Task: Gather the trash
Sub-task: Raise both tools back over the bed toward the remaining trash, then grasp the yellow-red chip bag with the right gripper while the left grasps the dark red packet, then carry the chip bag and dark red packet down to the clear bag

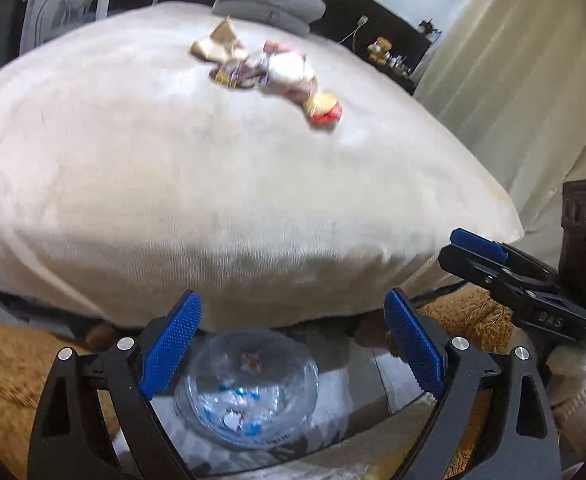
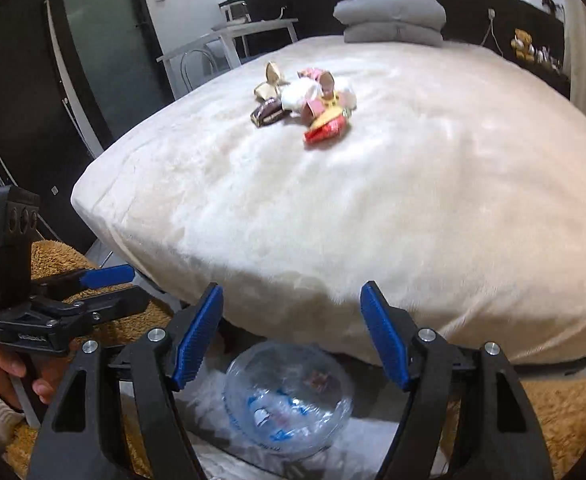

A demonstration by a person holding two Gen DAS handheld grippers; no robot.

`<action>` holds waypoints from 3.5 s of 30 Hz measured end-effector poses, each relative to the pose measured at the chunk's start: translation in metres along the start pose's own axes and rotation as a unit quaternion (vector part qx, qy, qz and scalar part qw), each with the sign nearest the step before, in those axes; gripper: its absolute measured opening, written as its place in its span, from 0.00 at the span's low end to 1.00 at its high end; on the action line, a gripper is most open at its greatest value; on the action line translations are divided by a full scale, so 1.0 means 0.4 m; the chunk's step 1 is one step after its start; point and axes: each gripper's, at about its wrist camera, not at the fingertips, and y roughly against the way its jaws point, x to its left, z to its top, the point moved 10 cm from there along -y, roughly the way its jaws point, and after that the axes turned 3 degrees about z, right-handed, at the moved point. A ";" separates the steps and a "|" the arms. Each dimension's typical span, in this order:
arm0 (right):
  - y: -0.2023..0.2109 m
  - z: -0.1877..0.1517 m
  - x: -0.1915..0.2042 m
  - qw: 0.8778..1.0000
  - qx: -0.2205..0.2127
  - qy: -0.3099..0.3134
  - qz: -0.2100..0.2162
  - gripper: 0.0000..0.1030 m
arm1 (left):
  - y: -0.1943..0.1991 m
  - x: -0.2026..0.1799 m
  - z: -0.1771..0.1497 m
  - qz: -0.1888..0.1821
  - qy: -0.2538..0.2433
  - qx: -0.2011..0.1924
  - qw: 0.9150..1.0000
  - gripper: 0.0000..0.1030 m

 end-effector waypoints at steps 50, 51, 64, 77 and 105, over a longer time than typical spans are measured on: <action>-0.324 0.335 -0.132 0.991 0.076 -0.087 0.070 0.29 | -0.159 0.218 0.451 0.043 -0.106 -0.049 0.992 0.88; -0.317 0.328 -0.134 0.991 0.076 -0.088 0.068 0.29 | -0.165 0.215 0.458 0.041 -0.108 -0.049 0.992 0.88; -0.240 0.267 -0.140 0.994 0.063 -0.073 0.046 0.29 | -0.287 0.185 0.518 0.045 -0.140 -0.024 0.989 0.88; -0.222 0.238 -0.148 0.993 0.075 -0.072 0.049 0.29 | -0.413 0.153 0.545 0.097 -0.184 0.000 0.978 0.88; -0.192 0.294 -0.177 0.997 0.027 -0.068 0.036 0.29 | -0.297 0.142 0.529 0.119 -0.147 -0.034 0.981 0.64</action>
